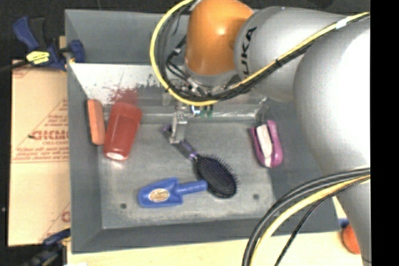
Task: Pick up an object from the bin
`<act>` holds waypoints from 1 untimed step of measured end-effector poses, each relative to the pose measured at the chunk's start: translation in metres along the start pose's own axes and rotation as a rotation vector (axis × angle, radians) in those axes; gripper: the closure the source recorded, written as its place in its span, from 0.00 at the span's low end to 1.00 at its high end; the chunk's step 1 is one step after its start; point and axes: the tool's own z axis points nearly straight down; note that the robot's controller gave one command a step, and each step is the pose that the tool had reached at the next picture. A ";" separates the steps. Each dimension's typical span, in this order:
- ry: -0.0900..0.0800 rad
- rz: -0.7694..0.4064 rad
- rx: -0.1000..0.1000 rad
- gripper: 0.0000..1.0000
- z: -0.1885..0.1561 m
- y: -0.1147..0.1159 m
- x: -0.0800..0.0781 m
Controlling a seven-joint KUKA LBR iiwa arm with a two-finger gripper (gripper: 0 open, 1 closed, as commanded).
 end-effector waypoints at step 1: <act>0.000 0.000 0.000 0.00 0.000 0.000 0.000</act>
Offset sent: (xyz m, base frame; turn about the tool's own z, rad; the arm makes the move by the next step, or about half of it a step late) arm -0.0213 0.0065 -0.0575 0.3723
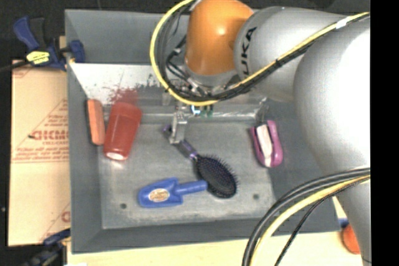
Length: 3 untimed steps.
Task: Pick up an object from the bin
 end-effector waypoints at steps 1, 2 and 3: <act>0.003 0.369 0.001 0.00 0.059 0.005 0.022; 0.002 0.306 0.001 0.00 0.050 -0.002 0.017; -0.001 0.170 -0.001 0.00 0.065 -0.008 0.025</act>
Offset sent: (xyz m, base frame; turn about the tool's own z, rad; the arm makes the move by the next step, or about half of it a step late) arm -0.0024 -0.0280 -0.0223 0.0561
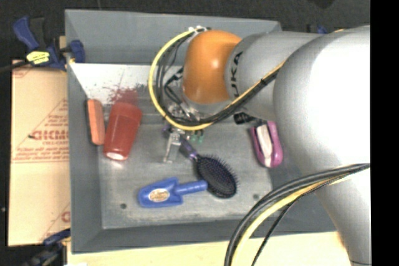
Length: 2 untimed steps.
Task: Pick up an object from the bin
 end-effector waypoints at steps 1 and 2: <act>-0.013 0.024 0.002 0.00 -0.019 -0.052 -0.018; -0.004 -0.055 -0.003 0.00 0.007 -0.068 -0.001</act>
Offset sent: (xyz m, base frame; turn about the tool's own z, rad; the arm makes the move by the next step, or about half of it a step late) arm -0.0127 -0.0670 -0.0096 -0.0565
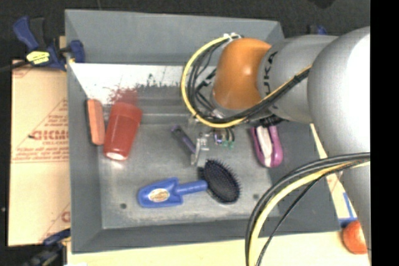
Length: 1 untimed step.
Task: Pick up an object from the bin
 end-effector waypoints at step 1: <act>-0.009 0.066 0.002 0.00 0.000 0.030 0.061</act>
Offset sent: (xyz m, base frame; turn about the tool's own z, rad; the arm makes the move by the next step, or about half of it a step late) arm -0.0727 0.0433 -0.0020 0.0412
